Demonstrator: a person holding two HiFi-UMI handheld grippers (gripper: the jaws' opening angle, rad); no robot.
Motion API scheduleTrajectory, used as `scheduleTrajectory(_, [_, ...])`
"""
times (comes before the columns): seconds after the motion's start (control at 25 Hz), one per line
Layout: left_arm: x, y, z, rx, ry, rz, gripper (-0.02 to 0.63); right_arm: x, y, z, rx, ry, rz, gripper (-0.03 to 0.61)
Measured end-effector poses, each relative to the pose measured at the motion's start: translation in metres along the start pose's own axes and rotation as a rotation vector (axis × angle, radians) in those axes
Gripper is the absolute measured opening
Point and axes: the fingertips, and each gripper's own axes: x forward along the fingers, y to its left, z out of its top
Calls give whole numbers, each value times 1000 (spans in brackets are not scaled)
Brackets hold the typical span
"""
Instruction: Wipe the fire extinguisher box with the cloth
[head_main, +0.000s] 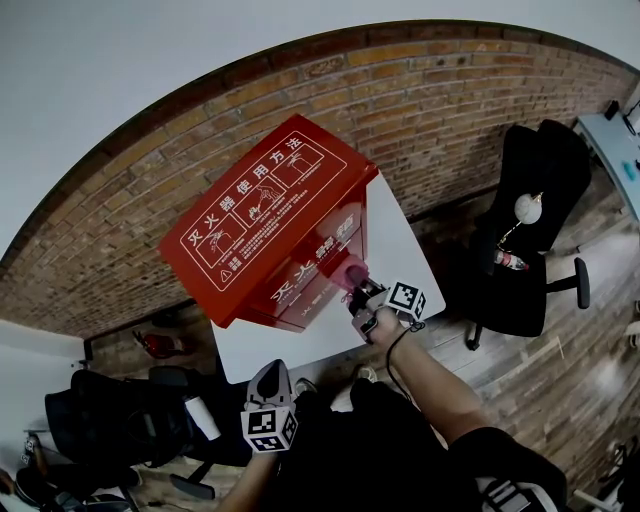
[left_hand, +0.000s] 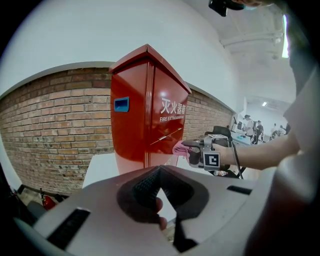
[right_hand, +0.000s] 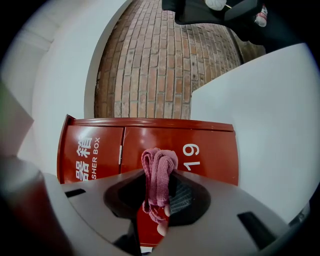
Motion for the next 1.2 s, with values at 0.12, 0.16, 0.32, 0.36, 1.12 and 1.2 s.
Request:
scheduleTrajectory(0.12, [-2, -1, 0, -2, -2, 1, 28, -2, 10, -1, -2, 3, 18, 110])
scheduleTrajectory(0.16, [-3, -1, 0, -2, -2, 2, 28, -2, 16, -1, -4, 3, 27, 110])
scheduleTrajectory(0.32, [-4, -1, -2, -4, -2, 1, 28, -3, 36, -2, -8, 0, 62, 110])
scheduleTrajectory(0.36, [-5, -1, -2, -4, -2, 1, 28, -3, 40, -2, -11, -1, 68, 110])
scheduleTrajectory(1.12, [-9, 3, -4, 2, -7, 0, 28, -6, 96, -5, -33, 4, 142, 110])
scheduleTrajectory(1.2, [-10, 4, -4, 3, -7, 1, 28, -7, 101, -5, -32, 5, 149, 110])
